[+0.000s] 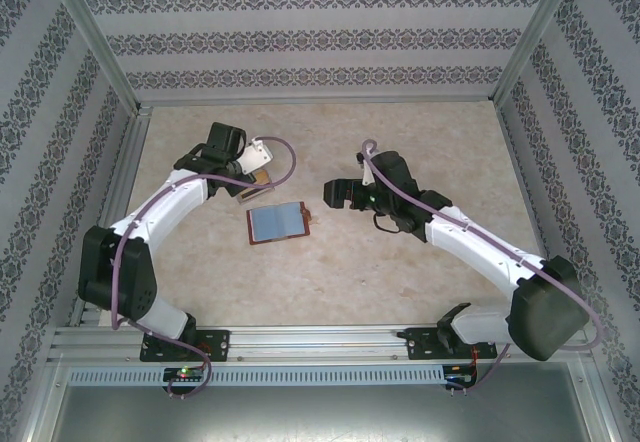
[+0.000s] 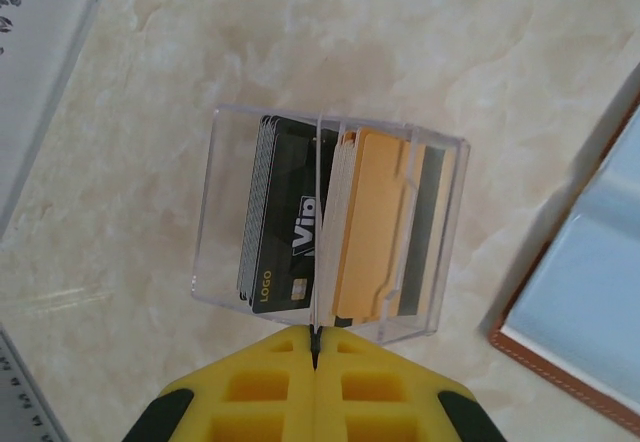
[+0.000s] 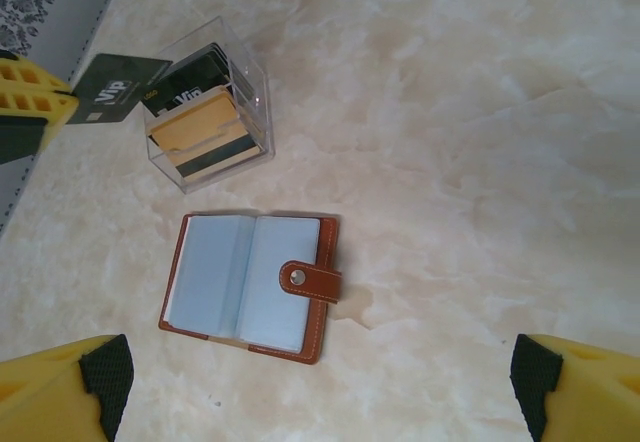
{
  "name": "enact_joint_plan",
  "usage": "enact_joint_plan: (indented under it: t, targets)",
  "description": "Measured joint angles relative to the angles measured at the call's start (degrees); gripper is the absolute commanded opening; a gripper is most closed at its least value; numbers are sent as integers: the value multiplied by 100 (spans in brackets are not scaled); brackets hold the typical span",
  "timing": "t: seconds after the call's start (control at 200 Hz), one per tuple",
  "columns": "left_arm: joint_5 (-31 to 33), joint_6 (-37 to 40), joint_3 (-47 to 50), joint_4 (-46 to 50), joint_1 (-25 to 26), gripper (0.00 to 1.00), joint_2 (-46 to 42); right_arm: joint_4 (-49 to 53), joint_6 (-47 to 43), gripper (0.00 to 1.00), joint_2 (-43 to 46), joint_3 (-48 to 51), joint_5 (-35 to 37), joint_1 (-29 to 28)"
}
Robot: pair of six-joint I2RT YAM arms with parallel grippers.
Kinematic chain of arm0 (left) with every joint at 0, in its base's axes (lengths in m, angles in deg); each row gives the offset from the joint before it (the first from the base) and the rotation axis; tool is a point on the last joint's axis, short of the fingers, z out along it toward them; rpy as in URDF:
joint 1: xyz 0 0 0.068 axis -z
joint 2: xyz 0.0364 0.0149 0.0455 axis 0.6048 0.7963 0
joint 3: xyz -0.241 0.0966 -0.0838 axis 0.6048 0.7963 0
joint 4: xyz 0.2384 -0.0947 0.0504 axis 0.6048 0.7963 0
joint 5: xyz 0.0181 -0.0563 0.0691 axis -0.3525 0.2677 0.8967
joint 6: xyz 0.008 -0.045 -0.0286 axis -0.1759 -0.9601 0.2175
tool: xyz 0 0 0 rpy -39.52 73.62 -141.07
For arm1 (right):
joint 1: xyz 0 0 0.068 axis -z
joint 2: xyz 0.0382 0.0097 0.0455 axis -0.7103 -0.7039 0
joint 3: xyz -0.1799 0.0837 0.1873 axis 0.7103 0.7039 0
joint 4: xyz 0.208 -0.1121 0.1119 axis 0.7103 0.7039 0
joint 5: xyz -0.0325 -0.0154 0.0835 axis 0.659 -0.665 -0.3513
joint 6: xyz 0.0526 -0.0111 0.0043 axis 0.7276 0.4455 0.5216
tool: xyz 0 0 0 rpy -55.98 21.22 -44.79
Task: Take the credit cards out of the card holder
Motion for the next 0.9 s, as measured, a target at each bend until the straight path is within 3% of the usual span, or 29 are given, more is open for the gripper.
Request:
enact_joint_plan:
  t: [0.784, 0.899]
  targets:
    - [356, 466, -105, -459, -157, 0, 1014, 0, 105, 98, 31, 79, -7, 146]
    - [409, 466, -166, -492, -166, 9, 1141, -2, 107, 98, -28, 79, -9, 146]
